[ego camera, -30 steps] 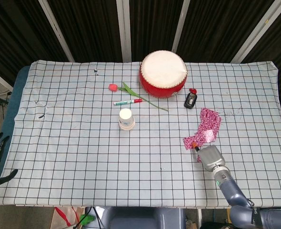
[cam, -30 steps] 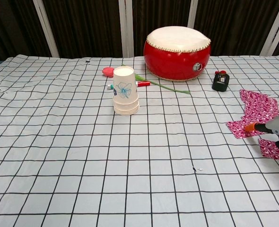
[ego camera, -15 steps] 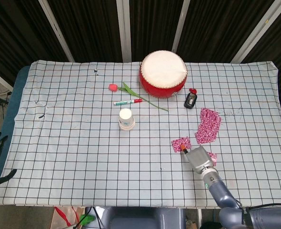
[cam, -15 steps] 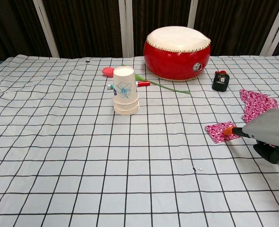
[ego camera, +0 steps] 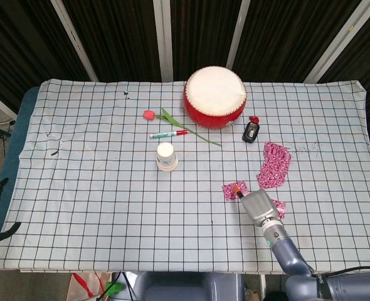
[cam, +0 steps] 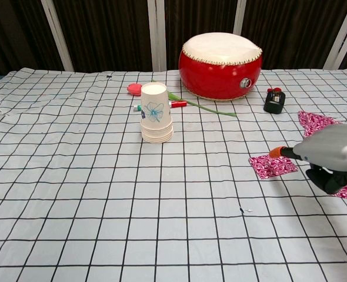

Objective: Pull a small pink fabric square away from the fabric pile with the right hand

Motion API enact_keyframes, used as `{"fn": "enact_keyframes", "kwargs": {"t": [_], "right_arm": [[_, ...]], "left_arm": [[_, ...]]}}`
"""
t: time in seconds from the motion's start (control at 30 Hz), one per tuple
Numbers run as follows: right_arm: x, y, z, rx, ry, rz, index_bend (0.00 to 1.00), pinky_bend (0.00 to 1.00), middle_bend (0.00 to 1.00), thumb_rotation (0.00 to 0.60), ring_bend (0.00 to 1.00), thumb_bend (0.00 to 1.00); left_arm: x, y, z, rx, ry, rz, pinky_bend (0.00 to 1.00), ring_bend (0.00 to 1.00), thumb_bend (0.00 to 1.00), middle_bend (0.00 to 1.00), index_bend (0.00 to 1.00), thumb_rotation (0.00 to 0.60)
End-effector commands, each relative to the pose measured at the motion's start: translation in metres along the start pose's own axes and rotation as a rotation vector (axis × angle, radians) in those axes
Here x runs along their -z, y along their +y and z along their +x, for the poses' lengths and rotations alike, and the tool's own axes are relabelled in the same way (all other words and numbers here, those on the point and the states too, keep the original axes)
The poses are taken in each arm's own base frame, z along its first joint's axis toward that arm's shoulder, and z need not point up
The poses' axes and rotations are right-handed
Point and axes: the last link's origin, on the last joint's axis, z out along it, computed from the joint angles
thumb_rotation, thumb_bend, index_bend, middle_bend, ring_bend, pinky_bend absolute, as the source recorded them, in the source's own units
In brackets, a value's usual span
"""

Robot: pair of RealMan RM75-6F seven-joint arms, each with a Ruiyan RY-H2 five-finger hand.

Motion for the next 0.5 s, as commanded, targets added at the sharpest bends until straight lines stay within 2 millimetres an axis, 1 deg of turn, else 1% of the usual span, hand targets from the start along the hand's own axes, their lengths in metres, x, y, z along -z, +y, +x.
{"fn": "enact_keyframes", "kwargs": {"t": [0.03,0.1,0.17,0.2,0.27,0.3,0.37,0.43,0.5], "right_arm": [[0.022,0.015,0.016,-0.104,0.106,-0.027,0.03,0.69,0.68,0.600,0.76,0.77],[0.040,0.024,0.019,-0.181,0.157,-0.036,0.00,0.60,0.44,0.600,0.60,0.73],[0.055,0.032,0.018,-0.237,0.195,-0.046,0.00,0.51,0.32,0.600,0.50,0.67],[0.065,0.038,0.015,-0.266,0.223,-0.051,0.00,0.47,0.27,0.600,0.45,0.65],[0.080,0.044,0.008,-0.315,0.243,-0.054,0.00,0.40,0.20,0.600,0.38,0.61],[0.090,0.050,0.002,-0.353,0.261,-0.055,0.00,0.39,0.18,0.600,0.35,0.60],[0.103,0.057,-0.006,-0.397,0.287,-0.056,0.00,0.34,0.14,0.600,0.29,0.58],[0.119,0.064,-0.018,-0.440,0.324,-0.039,0.00,0.33,0.13,0.600,0.26,0.57],[0.132,0.071,-0.027,-0.462,0.360,-0.027,0.00,0.31,0.12,0.600,0.26,0.54]], "left_arm": [[0.000,0.001,0.000,0.001,-0.001,-0.002,0.02,0.00,0.25,0.00,0.10,0.600],[0.000,0.001,0.000,0.001,-0.001,-0.006,0.02,0.00,0.25,0.00,0.10,0.600],[0.001,0.002,0.000,0.002,-0.002,-0.009,0.02,0.00,0.25,0.00,0.10,0.600],[0.001,0.003,-0.001,0.002,-0.003,-0.011,0.02,0.00,0.25,0.00,0.10,0.600],[0.001,0.003,-0.001,0.004,-0.005,-0.015,0.02,0.00,0.25,0.00,0.10,0.600],[0.002,0.004,0.000,0.006,-0.005,-0.017,0.02,0.00,0.25,0.00,0.10,0.600],[0.002,0.004,0.000,0.008,-0.004,-0.020,0.02,0.00,0.25,0.00,0.10,0.600],[0.003,0.003,0.001,0.012,-0.002,-0.021,0.02,0.00,0.25,0.00,0.10,0.600],[0.004,0.002,0.002,0.018,0.000,-0.019,0.02,0.00,0.25,0.00,0.10,0.600]]}}
